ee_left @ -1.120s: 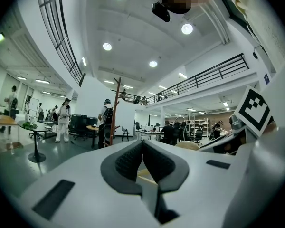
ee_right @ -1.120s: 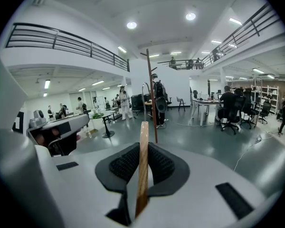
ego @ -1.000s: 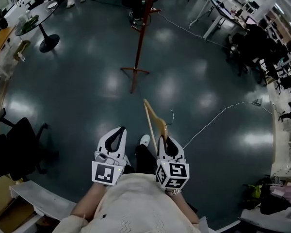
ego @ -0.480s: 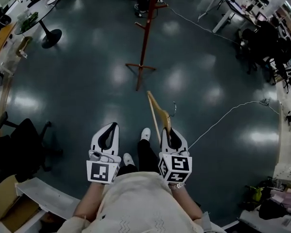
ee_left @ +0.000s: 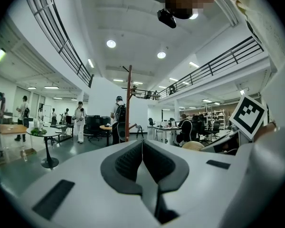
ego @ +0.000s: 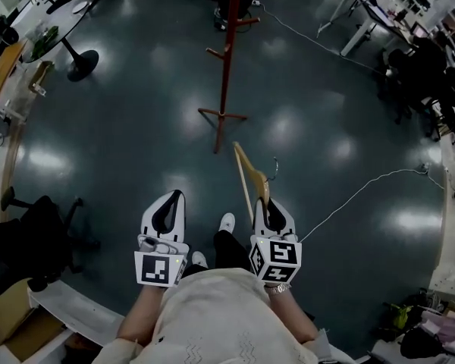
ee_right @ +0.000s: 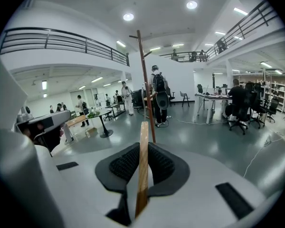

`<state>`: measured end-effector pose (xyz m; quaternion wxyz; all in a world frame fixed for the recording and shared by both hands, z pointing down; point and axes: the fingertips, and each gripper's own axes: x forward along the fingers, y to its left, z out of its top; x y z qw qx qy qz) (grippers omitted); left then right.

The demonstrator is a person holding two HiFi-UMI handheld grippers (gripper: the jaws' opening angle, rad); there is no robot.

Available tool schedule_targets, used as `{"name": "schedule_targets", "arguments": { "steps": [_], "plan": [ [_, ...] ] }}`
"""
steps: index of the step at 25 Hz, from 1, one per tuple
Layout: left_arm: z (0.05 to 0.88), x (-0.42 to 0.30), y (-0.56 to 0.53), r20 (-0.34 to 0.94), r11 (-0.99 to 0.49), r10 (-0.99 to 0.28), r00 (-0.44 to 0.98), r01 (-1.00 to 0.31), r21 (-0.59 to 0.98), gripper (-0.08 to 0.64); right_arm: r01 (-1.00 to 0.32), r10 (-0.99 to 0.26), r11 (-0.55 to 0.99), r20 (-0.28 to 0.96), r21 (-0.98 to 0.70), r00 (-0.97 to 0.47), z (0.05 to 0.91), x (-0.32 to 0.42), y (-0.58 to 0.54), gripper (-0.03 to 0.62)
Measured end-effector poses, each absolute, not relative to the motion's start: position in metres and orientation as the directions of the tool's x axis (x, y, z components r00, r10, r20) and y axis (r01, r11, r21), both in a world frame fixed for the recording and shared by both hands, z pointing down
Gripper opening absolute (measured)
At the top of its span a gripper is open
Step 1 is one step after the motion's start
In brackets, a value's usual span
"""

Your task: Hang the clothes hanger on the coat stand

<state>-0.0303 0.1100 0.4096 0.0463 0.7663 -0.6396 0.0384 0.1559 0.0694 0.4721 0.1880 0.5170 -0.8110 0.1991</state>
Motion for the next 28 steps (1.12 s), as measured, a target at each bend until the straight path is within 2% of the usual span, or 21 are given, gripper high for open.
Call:
{"name": "schedule_targets", "arguments": {
  "steps": [9,15,28],
  "plan": [
    [0.386,-0.026,0.055,0.084,-0.095,-0.992,0.093,-0.995,-0.012,0.014,-0.895,-0.769,0.431,0.470,-0.118,-0.432,0.455,0.166,-0.012,0.070],
    [0.380,-0.044,0.039,0.071,-0.041,-0.997,0.040,-0.999,-0.003,0.014,-0.910,-0.785,0.402,0.474,-0.100,-0.399,0.454,0.174,-0.035,0.071],
    [0.388,-0.059,-0.080,0.072,-0.175,-0.981,0.178,-0.984,0.045,0.014,-0.953,-0.837,0.303,0.475,-0.015,-0.273,0.454,0.156,-0.126,0.070]
  ]
}}
